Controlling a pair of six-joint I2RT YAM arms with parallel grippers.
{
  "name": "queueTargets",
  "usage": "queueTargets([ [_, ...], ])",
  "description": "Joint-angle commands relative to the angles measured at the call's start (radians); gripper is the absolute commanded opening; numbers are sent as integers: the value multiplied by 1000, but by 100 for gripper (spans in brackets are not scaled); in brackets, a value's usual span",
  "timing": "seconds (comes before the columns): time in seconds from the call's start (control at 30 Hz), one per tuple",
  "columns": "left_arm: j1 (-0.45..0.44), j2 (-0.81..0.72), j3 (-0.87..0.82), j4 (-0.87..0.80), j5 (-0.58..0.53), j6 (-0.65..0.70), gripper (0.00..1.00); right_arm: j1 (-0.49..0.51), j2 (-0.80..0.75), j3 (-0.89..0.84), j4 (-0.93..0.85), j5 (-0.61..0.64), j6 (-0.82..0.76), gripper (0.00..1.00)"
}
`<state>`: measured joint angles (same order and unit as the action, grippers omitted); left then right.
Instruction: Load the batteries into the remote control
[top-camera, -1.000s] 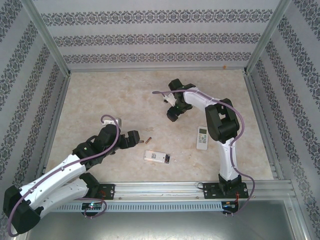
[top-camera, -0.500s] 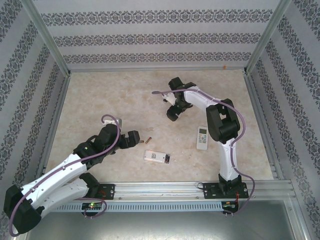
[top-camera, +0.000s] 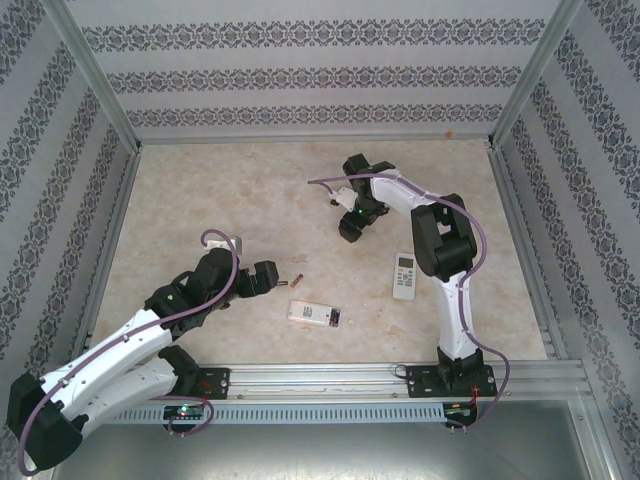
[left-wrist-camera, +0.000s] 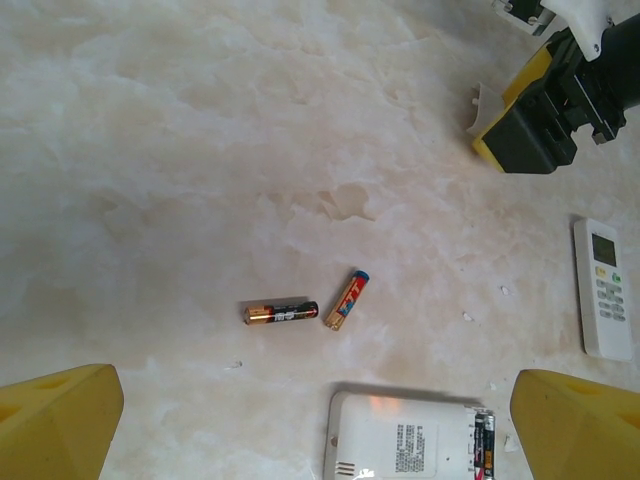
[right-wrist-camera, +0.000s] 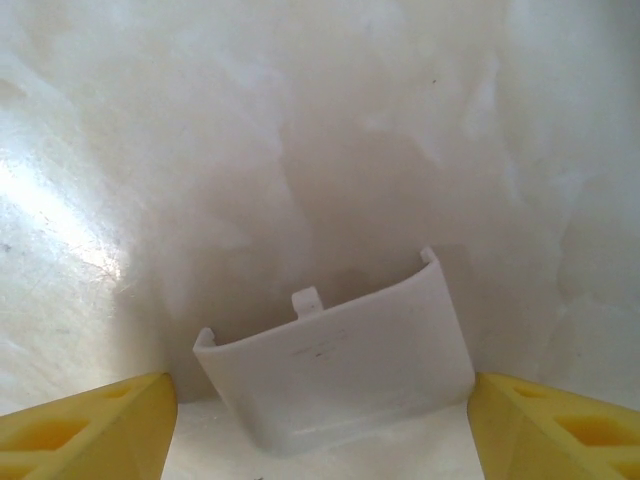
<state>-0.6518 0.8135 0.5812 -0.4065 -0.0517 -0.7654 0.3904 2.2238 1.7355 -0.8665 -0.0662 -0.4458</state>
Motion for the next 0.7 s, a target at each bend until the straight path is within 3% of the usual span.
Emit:
queueTargets([
  [0.0,15,-4,0,26,11,16,100,9,19,1,-37,-33,-15,72],
  [0.37,15,-13,-14,37,15,4,100,36,-40,-49,-21,-14,1,55],
  [0.67,17,4,-18,64,29,9,100,80,-188,-203,19,-2,23,54],
])
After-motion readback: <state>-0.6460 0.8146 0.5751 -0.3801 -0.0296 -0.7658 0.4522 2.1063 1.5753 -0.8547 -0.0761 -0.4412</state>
